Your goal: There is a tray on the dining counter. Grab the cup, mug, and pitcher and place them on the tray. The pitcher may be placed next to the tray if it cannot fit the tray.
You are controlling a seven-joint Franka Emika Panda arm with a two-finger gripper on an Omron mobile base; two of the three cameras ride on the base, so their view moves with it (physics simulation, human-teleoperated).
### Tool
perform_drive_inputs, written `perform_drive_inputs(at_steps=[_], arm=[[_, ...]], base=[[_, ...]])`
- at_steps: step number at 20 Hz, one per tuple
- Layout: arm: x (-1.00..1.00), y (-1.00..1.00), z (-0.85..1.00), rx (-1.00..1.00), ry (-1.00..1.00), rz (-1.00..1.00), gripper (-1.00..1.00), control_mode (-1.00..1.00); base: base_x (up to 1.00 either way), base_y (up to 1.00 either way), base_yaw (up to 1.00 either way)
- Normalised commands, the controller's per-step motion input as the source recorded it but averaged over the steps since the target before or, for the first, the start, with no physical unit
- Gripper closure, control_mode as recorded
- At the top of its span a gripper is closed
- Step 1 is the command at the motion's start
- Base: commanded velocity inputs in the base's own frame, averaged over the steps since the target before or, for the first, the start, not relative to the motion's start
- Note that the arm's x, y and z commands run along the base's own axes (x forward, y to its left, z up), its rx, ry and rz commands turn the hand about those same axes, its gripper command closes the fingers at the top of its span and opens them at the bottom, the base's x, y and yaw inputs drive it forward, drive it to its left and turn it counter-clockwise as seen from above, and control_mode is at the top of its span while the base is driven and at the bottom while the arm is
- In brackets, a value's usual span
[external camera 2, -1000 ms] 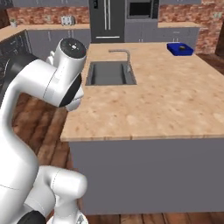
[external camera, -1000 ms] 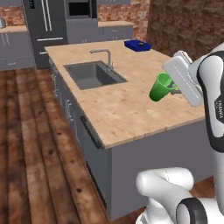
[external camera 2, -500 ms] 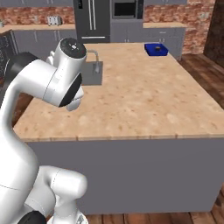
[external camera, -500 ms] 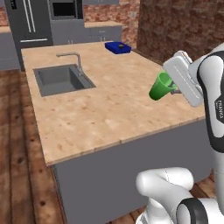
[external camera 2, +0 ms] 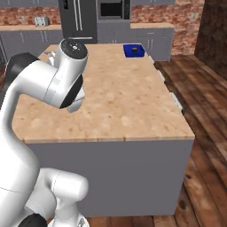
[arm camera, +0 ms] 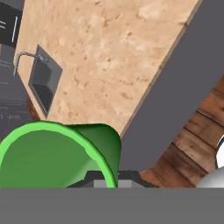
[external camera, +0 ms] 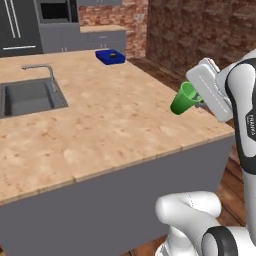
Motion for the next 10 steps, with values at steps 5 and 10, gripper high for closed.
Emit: perform_drive_inputs(at_steps=[5,10], arm=[[0.0,0.0,0.0,0.0,0.0,0.0,1.0,1.0],[0.0,0.0,0.0,0.0,0.0,0.0,1.0,1.0]], base=[[0.13,-1.0,0.0],[0.19,-1.0,0.0]])
